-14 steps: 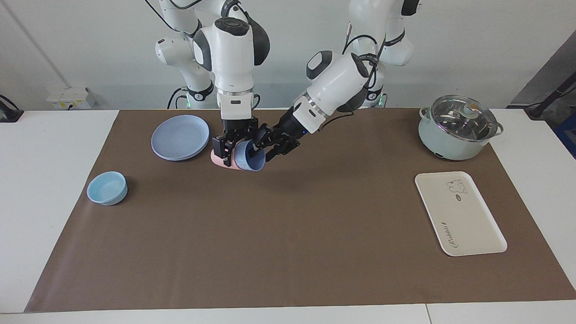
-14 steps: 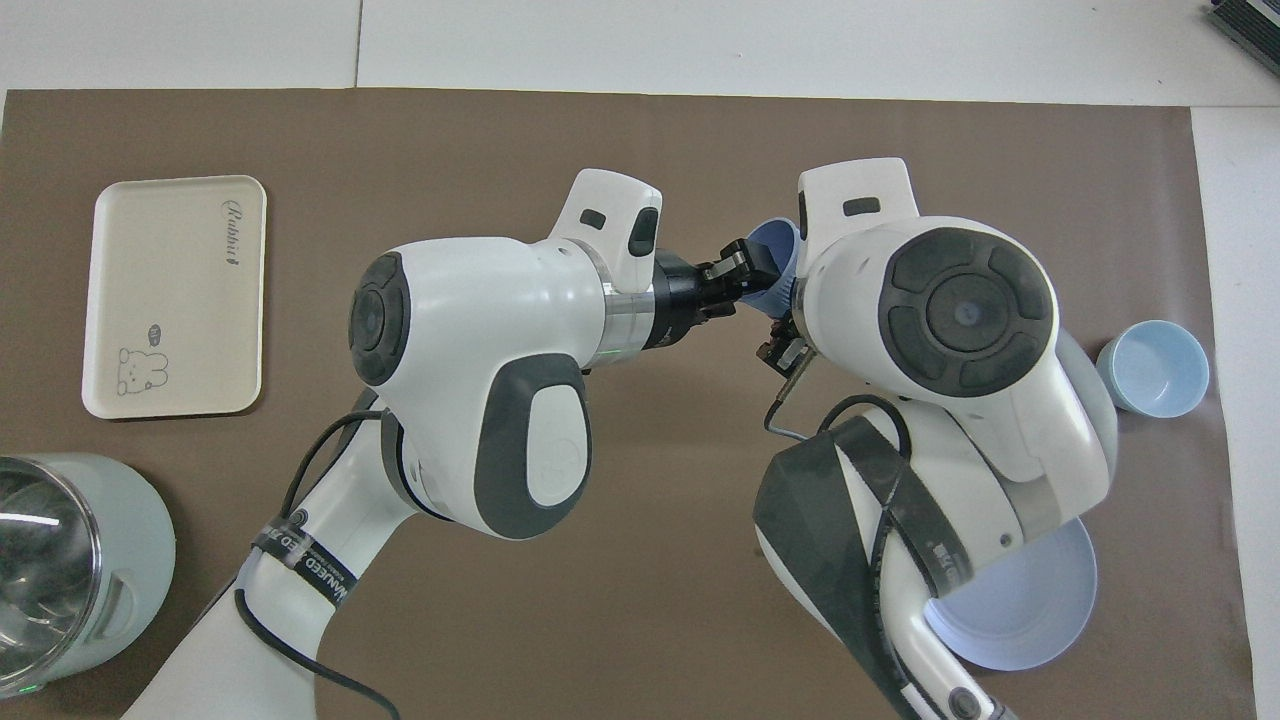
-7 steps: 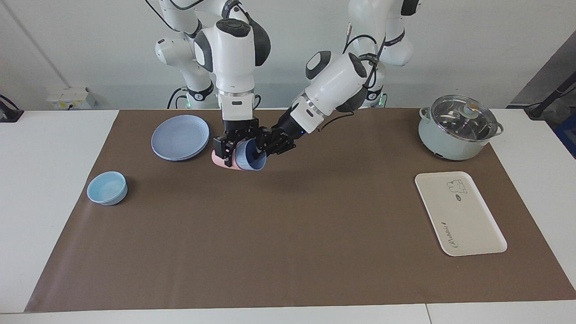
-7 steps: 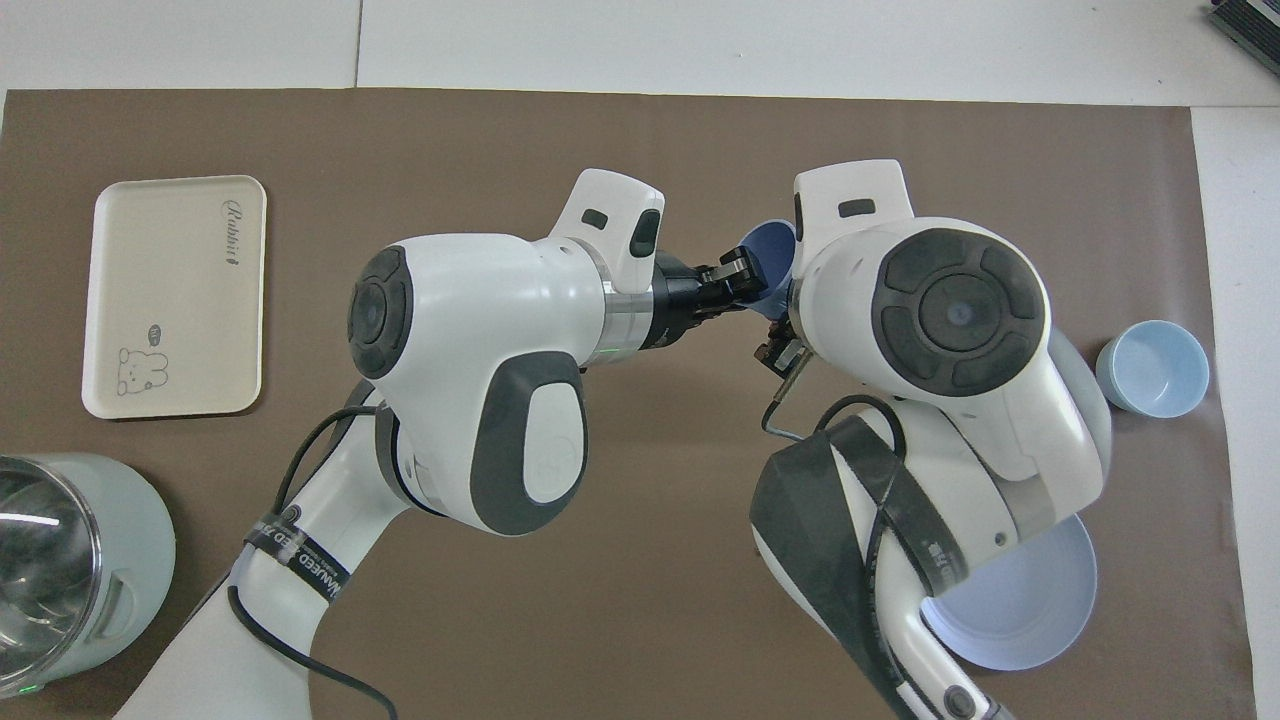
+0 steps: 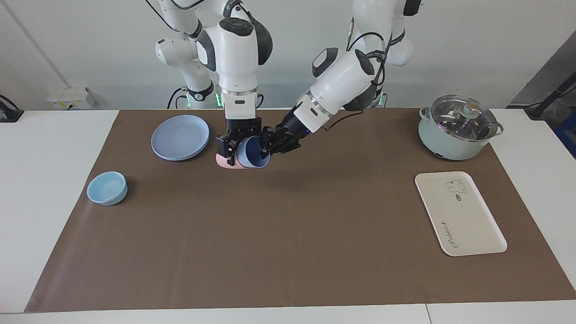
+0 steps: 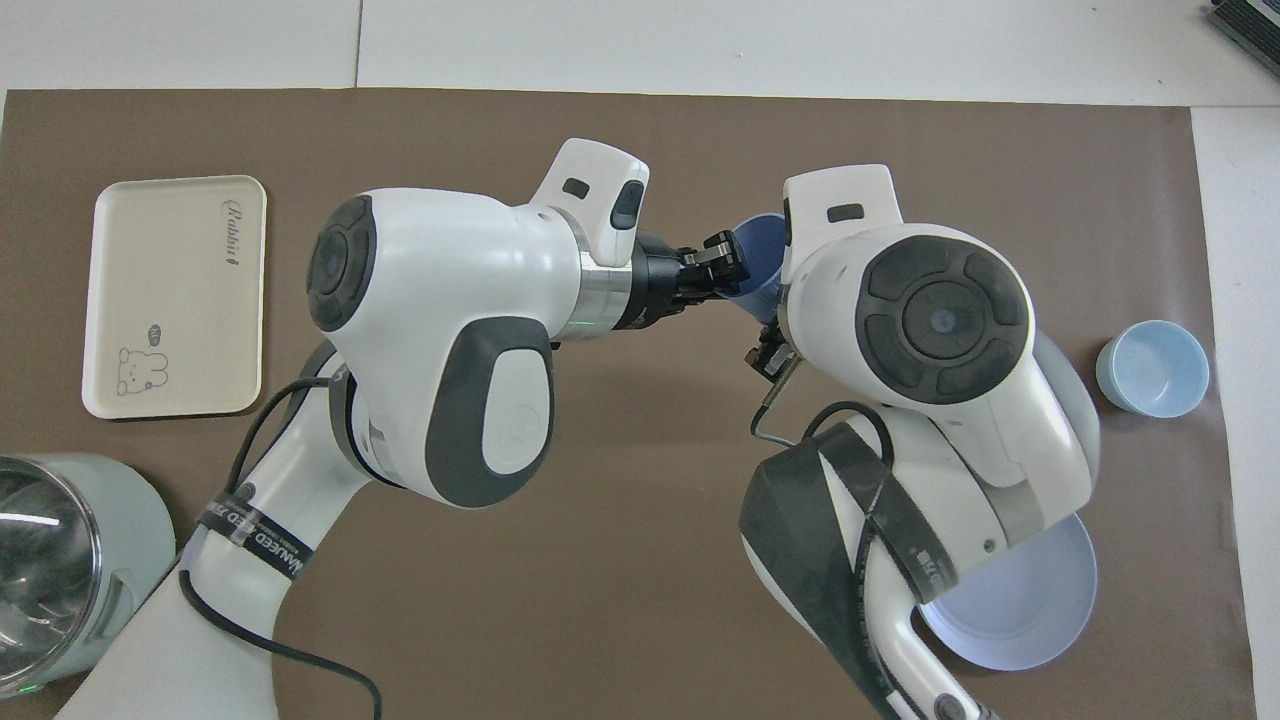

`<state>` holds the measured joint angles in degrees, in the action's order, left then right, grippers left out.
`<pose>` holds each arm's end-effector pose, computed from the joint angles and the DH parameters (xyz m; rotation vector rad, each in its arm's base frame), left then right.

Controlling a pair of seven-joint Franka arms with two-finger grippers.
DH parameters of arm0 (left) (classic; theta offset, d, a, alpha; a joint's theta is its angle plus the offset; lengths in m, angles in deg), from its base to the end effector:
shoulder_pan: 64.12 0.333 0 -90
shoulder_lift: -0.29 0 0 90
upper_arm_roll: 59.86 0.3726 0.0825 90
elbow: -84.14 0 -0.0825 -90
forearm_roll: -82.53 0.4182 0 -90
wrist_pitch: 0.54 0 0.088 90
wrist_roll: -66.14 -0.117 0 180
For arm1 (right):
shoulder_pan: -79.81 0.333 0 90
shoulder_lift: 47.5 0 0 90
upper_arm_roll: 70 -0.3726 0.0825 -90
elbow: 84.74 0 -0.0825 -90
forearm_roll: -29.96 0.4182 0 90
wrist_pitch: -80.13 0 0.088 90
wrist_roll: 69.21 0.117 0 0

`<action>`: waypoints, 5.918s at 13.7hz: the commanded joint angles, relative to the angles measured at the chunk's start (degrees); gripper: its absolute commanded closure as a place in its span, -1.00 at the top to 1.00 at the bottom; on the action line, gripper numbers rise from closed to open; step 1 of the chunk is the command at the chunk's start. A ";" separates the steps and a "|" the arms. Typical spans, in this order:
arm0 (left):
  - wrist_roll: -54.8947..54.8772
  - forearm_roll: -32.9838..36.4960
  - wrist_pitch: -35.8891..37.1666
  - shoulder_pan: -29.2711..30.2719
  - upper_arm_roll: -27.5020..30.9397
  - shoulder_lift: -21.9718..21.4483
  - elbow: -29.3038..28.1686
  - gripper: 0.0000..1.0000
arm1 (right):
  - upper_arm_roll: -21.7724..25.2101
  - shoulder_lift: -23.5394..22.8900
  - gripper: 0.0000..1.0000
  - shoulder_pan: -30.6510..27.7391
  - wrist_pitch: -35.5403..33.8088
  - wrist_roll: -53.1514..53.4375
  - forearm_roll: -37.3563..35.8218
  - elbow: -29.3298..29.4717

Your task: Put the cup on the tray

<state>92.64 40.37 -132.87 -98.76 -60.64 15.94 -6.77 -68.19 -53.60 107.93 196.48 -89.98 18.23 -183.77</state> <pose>0.5903 -0.4407 0.5691 2.3527 0.2716 0.0416 0.5938 0.2797 0.5690 2.6512 1.2730 0.3023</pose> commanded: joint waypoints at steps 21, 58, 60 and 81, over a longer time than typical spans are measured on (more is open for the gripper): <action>-55.19 16.06 3.60 44.64 0.07 -5.54 -10.58 -1.00 | 0.56 -2.75 -1.00 -22.92 22.42 -37.42 49.53 -5.82; -52.46 32.72 28.52 42.14 0.60 -3.26 3.36 0.37 | 0.74 -4.72 1.00 -32.08 25.92 -86.14 94.31 -17.15; -47.62 37.57 31.59 38.00 0.95 -3.43 4.85 0.37 | 0.83 -2.07 1.00 -31.64 26.48 -75.61 80.62 -17.08; -22.10 43.39 41.19 32.36 -3.36 -13.54 3.72 1.00 | 0.04 8.39 1.00 -31.55 -25.28 19.71 9.71 6.04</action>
<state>70.02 83.11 -90.28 -66.74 -63.81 3.25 -1.67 -67.77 -45.23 76.85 173.86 -72.00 29.21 -179.09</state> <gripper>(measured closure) 0.000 0.000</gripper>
